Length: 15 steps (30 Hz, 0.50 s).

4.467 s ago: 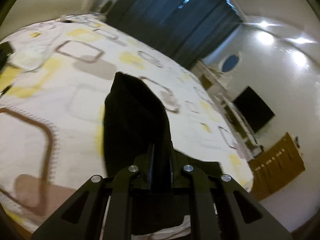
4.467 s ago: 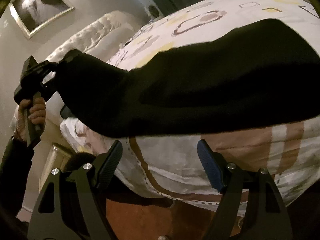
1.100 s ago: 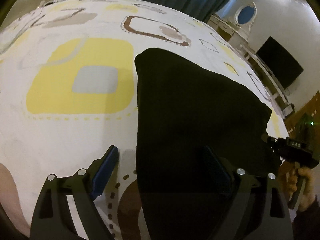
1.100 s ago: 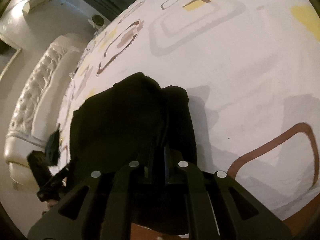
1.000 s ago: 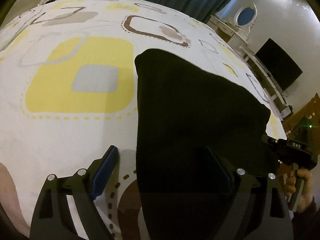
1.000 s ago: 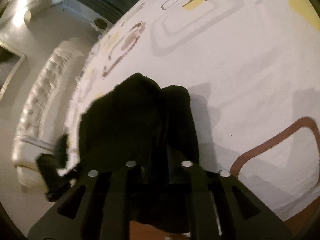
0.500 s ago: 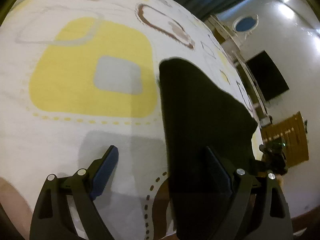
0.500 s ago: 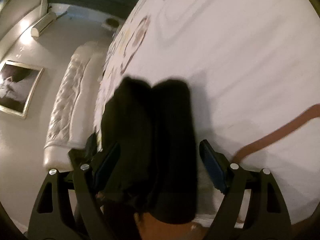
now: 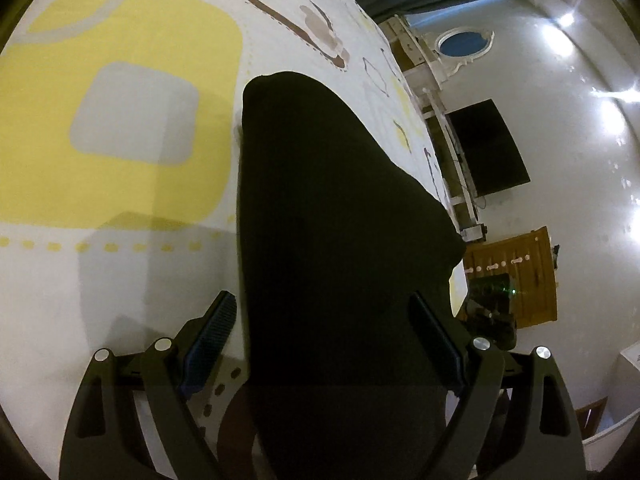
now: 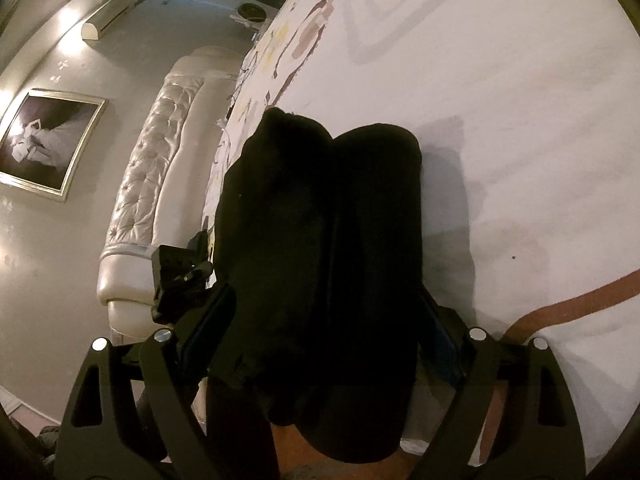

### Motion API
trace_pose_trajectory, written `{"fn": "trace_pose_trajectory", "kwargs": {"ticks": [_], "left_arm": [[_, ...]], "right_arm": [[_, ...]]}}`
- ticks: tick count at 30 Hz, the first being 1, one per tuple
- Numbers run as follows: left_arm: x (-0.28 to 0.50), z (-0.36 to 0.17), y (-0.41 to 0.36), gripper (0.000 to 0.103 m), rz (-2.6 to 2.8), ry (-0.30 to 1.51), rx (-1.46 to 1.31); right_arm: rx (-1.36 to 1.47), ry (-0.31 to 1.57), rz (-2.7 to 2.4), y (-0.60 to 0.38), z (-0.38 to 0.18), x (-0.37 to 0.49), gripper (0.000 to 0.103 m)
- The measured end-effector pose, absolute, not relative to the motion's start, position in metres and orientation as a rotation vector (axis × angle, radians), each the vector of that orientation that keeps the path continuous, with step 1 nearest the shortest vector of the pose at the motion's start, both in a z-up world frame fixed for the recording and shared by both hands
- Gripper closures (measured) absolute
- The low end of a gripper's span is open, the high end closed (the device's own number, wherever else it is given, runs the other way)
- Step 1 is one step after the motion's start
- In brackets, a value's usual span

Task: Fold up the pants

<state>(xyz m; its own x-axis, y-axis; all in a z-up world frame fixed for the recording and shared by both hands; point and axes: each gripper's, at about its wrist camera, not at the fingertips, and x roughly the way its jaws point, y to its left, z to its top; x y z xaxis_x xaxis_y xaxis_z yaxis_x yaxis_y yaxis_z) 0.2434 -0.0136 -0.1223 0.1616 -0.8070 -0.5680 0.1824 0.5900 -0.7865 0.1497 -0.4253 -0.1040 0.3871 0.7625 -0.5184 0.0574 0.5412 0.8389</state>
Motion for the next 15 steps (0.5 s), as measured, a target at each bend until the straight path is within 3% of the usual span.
{"fn": "trace_pose_trajectory", "kwargs": {"ticks": [3,5,7,9,11,15], "left_arm": [[0.243,-0.12,-0.021,0.016,-0.767,1.207,-0.6],[0.24,-0.119,-0.024,0.016,-0.763,1.203,-0.561],[0.237,-0.116,-0.03,0.016,-0.757,1.2,-0.508],[0.235,-0.114,-0.032,0.016,-0.751,1.197,-0.481],[0.235,-0.112,-0.032,0.036,-0.742,1.191,-0.462],[0.235,-0.108,-0.028,0.055,-0.692,1.17,-0.438]], "right_arm": [[0.838,1.114,0.528,-0.417,-0.101,0.152,0.018],[0.804,1.131,0.508,-0.412,-0.101,0.154,0.03],[0.789,1.151,0.487,-0.411,-0.104,0.154,0.049],[0.807,1.143,0.487,-0.413,-0.106,0.153,0.055],[0.796,1.13,0.482,-0.41,-0.104,0.15,0.059],[0.737,1.077,0.463,-0.396,-0.087,0.151,0.064]]}}
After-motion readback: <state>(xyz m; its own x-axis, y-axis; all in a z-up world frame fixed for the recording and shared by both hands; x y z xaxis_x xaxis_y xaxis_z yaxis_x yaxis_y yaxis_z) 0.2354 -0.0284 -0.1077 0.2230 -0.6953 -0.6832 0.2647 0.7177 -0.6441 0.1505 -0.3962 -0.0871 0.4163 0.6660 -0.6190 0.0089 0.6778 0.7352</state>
